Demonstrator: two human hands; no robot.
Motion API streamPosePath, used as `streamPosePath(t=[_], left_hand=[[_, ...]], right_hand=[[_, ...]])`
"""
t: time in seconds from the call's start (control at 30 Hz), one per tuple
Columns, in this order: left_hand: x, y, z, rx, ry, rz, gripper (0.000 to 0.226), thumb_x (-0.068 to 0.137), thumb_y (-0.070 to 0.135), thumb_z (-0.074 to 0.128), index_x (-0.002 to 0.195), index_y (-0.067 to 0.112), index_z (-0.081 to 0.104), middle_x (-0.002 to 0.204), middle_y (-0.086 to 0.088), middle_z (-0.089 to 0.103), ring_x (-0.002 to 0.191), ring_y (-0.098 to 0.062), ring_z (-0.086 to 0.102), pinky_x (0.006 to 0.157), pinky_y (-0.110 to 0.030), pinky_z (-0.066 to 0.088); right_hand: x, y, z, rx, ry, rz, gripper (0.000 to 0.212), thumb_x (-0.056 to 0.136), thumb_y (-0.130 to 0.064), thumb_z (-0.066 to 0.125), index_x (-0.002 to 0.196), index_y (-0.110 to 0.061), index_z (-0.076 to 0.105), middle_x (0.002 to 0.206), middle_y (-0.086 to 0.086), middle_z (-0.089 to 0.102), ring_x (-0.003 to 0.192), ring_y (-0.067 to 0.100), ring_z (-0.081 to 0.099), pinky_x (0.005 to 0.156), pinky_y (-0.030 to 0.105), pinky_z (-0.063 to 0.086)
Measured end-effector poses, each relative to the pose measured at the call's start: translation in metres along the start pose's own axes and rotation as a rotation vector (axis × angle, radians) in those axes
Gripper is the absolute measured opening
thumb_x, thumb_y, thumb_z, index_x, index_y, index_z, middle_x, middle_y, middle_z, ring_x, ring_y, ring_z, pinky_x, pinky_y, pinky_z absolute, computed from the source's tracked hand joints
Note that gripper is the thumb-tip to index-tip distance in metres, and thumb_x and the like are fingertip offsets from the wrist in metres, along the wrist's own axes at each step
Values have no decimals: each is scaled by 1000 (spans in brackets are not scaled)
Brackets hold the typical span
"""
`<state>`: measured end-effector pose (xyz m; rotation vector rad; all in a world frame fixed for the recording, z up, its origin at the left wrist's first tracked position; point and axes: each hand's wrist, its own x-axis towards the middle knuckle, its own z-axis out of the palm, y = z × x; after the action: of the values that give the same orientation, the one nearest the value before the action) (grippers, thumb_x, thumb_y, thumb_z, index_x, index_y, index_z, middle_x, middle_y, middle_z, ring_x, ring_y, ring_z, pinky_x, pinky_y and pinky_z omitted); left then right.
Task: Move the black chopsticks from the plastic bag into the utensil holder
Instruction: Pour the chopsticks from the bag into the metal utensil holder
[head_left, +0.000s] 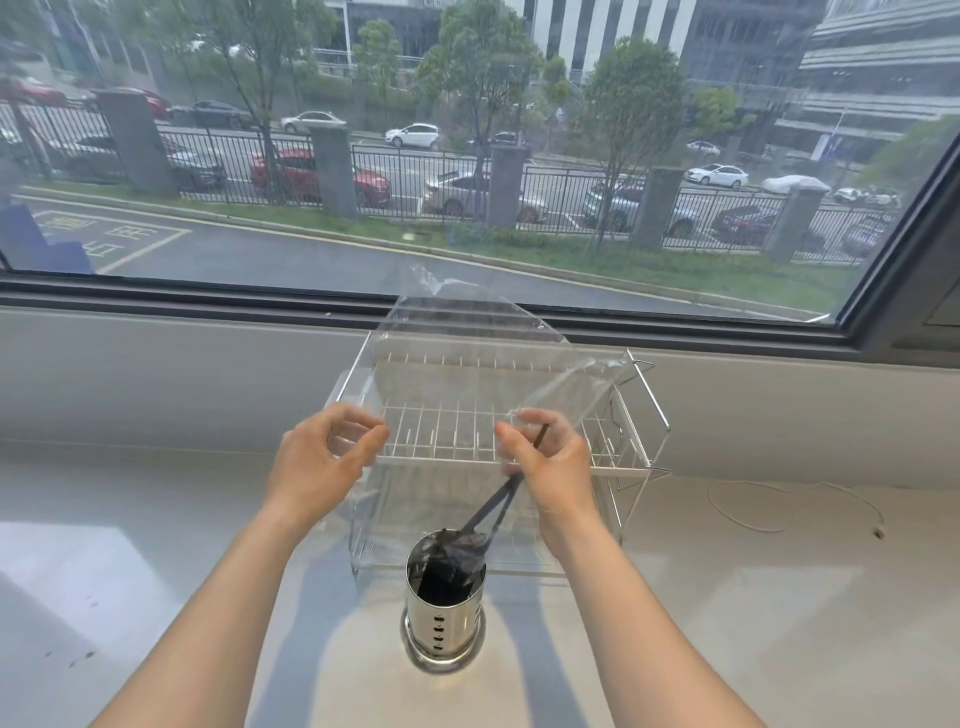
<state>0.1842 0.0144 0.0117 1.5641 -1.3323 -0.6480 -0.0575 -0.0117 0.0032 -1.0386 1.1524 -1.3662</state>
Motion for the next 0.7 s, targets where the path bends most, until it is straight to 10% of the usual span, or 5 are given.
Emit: streamPosePath(t=[0.23,0.57,0.7], left_hand=[[-9,-9,2,140,-103,-20,8,84,35,80,89,33,73,87,9,79,74,-2,73,69,-29,54],[-11,-6,-6,-191,117,-78,9,93,22,71,86,17,70,80,-6,78,73,-29,77,70,-47,64],[-12,-4,-11,-267,126,-64,9,94,22,70,87,17,69,81,-7,78,74,-30,77,67,-39,63]], right_hand=[[-7,-4,2,-187,-13,-2,30,84,-34,79,108,-23,65,101,5,74,92,23,74,85,46,62],[-17,-19,-8,-279,-190,36,67,73,-43,86,130,-31,51,115,-9,67,104,4,62,74,23,48],[-13,-11,-17,-356,-193,46,35,82,-29,82,114,-26,67,105,-2,74,100,17,73,88,42,61]])
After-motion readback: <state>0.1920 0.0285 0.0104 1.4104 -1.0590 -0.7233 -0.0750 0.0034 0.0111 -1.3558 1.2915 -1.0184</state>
